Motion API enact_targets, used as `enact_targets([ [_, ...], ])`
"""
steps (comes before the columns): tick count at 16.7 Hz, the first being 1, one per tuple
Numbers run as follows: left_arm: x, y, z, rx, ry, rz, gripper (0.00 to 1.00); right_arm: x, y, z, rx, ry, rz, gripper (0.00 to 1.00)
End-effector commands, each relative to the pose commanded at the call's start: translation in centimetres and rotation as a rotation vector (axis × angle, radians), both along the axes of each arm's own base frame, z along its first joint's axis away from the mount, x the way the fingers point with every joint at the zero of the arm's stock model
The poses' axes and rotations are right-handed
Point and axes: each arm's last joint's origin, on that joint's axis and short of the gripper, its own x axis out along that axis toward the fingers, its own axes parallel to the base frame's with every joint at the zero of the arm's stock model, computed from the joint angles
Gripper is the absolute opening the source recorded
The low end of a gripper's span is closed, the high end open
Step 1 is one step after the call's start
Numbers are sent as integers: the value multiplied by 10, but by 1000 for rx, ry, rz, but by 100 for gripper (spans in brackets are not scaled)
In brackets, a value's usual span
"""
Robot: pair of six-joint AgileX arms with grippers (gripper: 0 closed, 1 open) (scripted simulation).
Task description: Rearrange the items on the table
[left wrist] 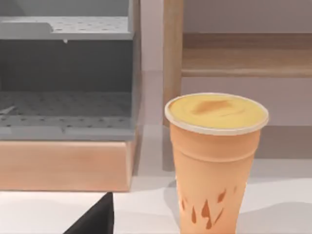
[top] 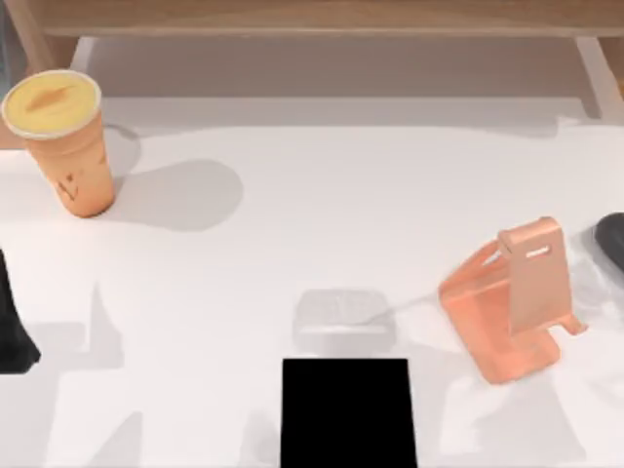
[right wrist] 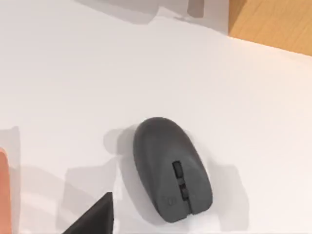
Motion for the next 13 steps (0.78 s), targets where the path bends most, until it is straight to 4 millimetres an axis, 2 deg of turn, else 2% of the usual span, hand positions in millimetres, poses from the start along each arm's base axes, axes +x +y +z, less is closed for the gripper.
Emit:
enact_targets([
  [2,0,0,0,0,0,0,100,33,0,9,-39,159,31,100],
  [5,0,0,0,0,0,0,100,88,-1,8,-84,388,89,100],
  [9,0,0,0,0,0,0,100,155,-2,-13,-122,651,175,100],
  [13,0,0,0,0,0,0,100,200,-3,-43,-137,840,248,100],
])
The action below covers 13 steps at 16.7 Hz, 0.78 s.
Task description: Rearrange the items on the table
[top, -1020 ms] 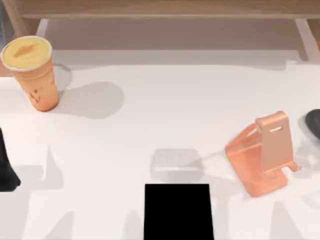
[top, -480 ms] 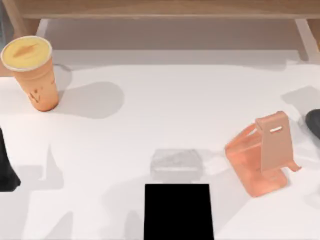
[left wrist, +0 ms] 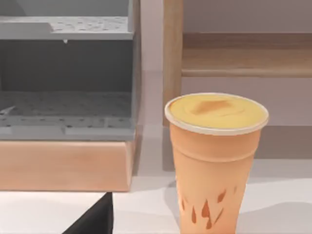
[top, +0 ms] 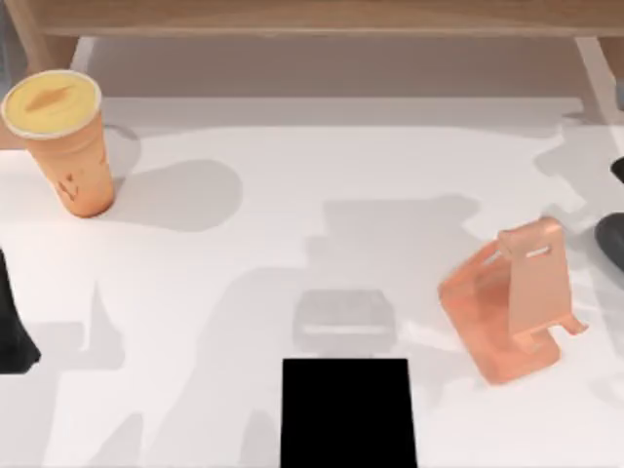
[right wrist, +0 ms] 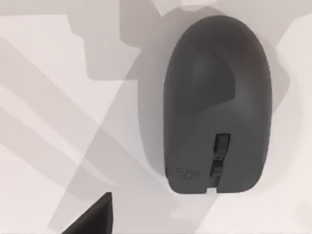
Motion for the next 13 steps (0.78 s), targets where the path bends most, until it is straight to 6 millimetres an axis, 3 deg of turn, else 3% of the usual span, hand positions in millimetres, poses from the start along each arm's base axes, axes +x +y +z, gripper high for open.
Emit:
enact_targets([
  [4,0,0,0,0,0,0,100,19,0,-19,0,93,31,100],
  [10,0,0,0,0,0,0,100,19,1,-21,0,97,35,100],
  [13,0,0,0,0,0,0,100,21,1,-42,0,101,33,100],
])
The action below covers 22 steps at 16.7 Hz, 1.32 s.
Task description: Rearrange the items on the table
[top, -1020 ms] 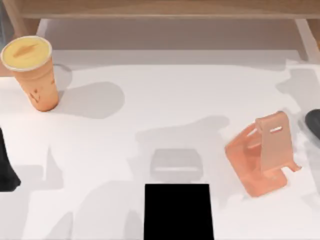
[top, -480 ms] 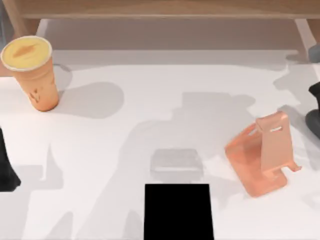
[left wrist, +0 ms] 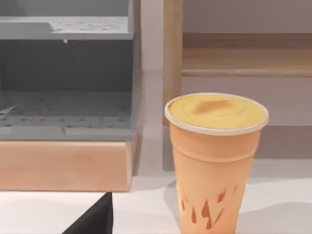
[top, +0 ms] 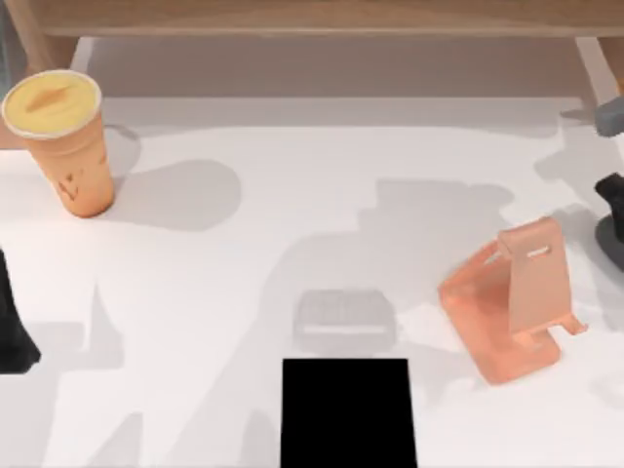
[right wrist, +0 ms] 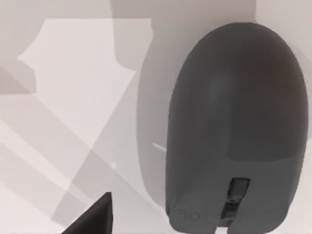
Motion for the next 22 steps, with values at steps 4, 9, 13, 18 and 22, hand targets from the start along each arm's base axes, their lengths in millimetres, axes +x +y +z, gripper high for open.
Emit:
enact_targets([
  [4,0,0,0,0,0,0,100,1,-1,-44,0,-11,0,100],
  [9,0,0,0,0,0,0,100,-2,-1,-68,0,-4,0,100],
  [13,0,0,0,0,0,0,100,-2,-1,-68,0,-4,0,85],
  [18,0,0,0,0,0,0,100,-2,-1,-68,0,-4,0,47],
  [22,0,0,0,0,0,0,100,-2,-1,-68,0,-4,0,17],
])
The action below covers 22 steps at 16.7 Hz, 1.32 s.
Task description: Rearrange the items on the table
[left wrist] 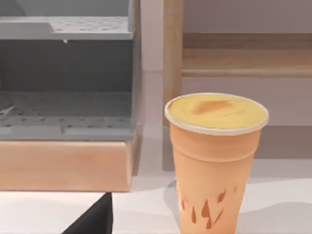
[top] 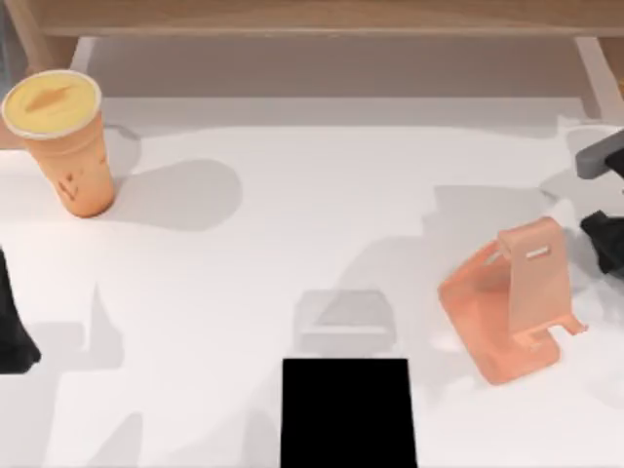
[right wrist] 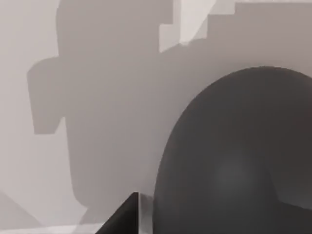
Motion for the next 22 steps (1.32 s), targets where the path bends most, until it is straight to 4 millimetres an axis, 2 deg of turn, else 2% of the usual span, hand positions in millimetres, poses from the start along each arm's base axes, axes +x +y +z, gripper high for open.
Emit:
enact_targets([
  [2,0,0,0,0,0,0,100,0,0,0,0,0,0,2],
  [3,0,0,0,0,0,0,100,0,0,0,0,0,0,0],
  [10,0,0,0,0,0,0,100,0,0,0,0,0,0,0],
  [11,0,0,0,0,0,0,100,-1,2,11,13,-16,-6,0],
  [14,0,0,0,0,0,0,100,2,2,22,13,-19,-4,0],
  [20,0,0,0,0,0,0,100,1,2,91,14,-2,-5,0],
  [22,0,0,0,0,0,0,100,0,2,108,13,-12,-5,0],
])
